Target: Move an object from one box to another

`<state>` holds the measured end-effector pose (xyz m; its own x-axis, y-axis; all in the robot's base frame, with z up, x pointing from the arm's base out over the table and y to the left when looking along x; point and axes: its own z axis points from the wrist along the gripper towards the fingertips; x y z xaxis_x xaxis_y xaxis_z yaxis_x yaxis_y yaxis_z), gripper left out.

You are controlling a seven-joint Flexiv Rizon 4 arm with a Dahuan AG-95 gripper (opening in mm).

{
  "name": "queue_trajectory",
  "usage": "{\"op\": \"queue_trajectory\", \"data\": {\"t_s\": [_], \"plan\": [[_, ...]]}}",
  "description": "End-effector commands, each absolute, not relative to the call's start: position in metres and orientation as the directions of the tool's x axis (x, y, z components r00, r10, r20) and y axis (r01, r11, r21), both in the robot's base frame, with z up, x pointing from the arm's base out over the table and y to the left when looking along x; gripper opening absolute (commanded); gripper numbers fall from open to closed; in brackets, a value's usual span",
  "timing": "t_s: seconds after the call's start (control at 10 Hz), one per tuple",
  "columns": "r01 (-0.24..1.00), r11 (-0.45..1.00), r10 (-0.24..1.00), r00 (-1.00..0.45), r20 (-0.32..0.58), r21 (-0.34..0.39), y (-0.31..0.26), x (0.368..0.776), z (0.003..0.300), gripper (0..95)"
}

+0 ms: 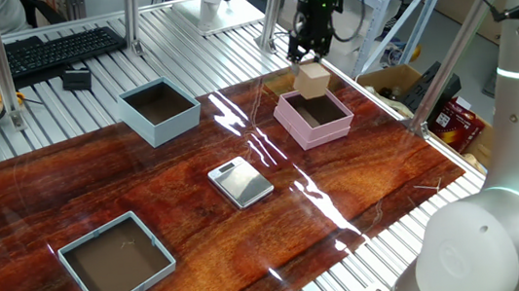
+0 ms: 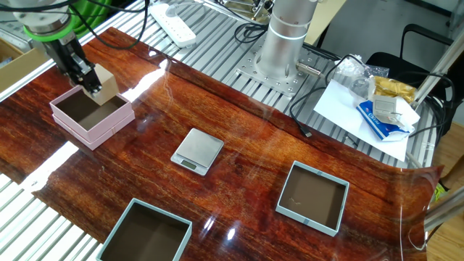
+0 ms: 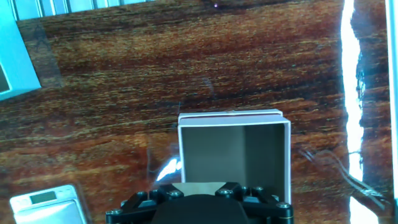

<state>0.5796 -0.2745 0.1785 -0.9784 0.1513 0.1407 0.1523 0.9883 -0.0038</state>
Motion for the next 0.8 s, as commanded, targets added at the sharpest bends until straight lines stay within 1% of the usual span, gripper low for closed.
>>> {"op": "queue_trajectory", "data": {"t_s": [0.1,0.4,0.8], "plan": [[0.172,0.985,0.172,-0.975,0.141,-0.011,-0.265,0.581,0.178,0.0],[0.211,0.977,0.213,-0.966,0.145,-0.024,-0.243,0.59,0.175,0.0],[0.227,0.974,0.227,-0.963,0.144,-0.02,-0.218,0.605,0.168,0.0]]}}
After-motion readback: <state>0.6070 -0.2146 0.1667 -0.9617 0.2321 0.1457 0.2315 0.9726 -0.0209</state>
